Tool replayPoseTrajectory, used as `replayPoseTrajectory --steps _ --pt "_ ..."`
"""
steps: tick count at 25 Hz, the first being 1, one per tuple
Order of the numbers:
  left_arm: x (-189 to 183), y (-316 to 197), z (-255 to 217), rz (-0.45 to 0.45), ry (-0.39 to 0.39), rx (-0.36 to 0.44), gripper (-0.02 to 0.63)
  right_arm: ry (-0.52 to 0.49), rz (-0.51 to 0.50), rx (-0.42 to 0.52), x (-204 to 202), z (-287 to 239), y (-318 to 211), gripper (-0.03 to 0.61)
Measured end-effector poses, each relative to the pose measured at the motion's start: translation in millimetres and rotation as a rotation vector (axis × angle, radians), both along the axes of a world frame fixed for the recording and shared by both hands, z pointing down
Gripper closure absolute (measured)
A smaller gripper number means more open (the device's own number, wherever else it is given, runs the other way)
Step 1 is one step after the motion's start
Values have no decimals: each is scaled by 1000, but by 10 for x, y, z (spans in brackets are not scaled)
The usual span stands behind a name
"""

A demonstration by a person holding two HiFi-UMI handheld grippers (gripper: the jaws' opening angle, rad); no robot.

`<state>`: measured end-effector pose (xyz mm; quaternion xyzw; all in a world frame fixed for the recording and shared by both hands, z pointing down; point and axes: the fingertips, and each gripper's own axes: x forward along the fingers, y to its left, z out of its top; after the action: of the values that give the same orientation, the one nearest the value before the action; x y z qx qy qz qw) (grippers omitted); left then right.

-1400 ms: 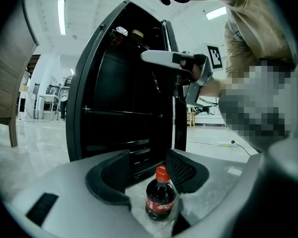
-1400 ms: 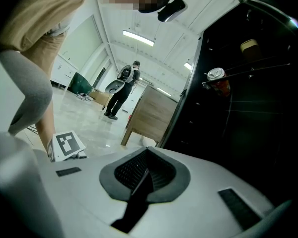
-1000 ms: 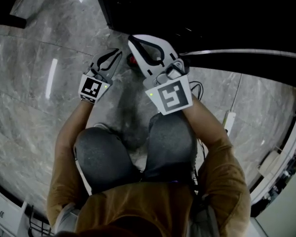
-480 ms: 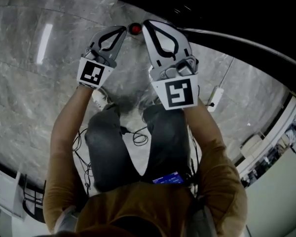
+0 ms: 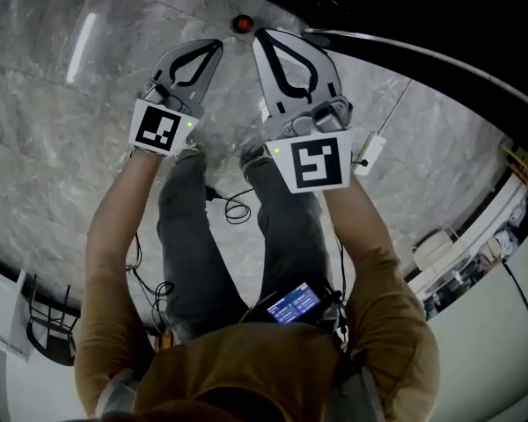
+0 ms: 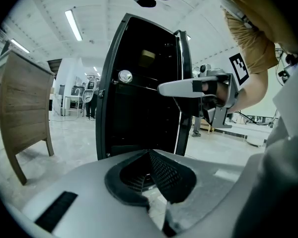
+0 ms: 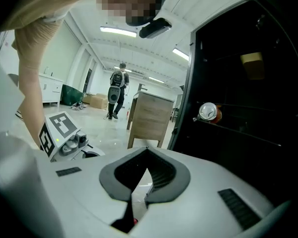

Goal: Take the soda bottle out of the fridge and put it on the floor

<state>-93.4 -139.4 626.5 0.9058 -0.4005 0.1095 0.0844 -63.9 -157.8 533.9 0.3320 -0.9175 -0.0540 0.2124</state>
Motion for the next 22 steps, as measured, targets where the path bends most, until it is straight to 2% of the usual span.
replayPoseTrajectory --steps 6,11,17,22 --pt "104 201 -523 19 -70 0 612 2 -6 -11 207 -549 159 591" --pt "191 277 -1066 -17 -46 -23 612 25 3 -11 408 -1107 203 591" --pt "304 198 -1724 -48 -9 6 612 27 12 8 565 -1814 186 589" --pt "308 198 -2121 -65 -10 -21 612 8 63 26 763 -2301 148 591"
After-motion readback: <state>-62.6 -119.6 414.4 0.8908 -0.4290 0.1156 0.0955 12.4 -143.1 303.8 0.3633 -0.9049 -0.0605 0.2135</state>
